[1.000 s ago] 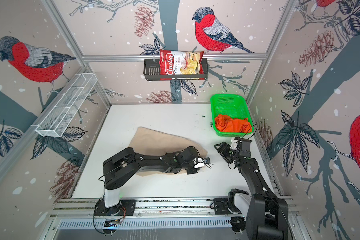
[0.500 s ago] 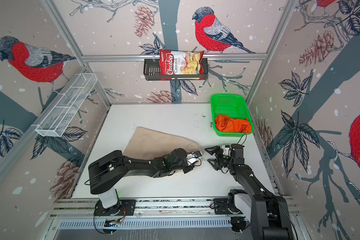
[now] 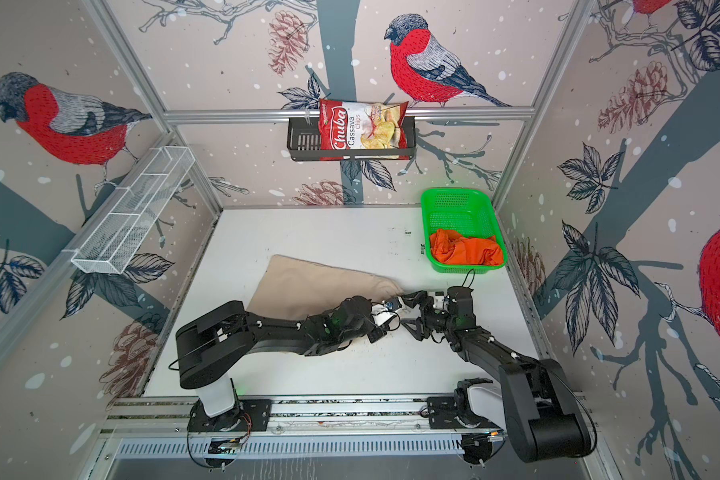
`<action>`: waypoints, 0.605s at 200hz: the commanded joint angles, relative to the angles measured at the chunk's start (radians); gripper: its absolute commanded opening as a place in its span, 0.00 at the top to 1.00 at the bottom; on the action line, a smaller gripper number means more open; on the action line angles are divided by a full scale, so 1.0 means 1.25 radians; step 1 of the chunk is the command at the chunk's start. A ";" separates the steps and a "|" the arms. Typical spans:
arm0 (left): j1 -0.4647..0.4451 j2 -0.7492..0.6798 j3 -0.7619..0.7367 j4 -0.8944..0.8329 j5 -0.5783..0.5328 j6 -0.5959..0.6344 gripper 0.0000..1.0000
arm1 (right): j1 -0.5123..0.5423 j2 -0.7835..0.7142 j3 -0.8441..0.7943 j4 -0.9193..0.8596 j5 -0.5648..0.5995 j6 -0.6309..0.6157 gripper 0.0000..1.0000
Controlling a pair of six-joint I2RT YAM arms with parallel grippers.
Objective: Fold and stack the shorts
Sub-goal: 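Grasp the waistband edge with the left gripper while the right gripper grips beside it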
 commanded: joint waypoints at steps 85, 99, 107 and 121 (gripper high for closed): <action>-0.018 -0.033 -0.005 0.008 0.047 0.008 0.44 | 0.049 0.173 0.027 0.156 0.023 -0.008 0.19; -0.018 -0.051 -0.017 0.002 0.023 -0.014 0.35 | 0.049 0.182 0.034 0.139 0.024 -0.029 0.20; -0.017 -0.065 -0.025 0.000 0.002 -0.029 0.31 | 0.049 0.189 0.036 0.138 0.021 -0.033 0.21; -0.017 -0.096 -0.043 -0.004 -0.025 -0.049 0.27 | 0.049 0.202 0.036 0.140 0.014 -0.036 0.22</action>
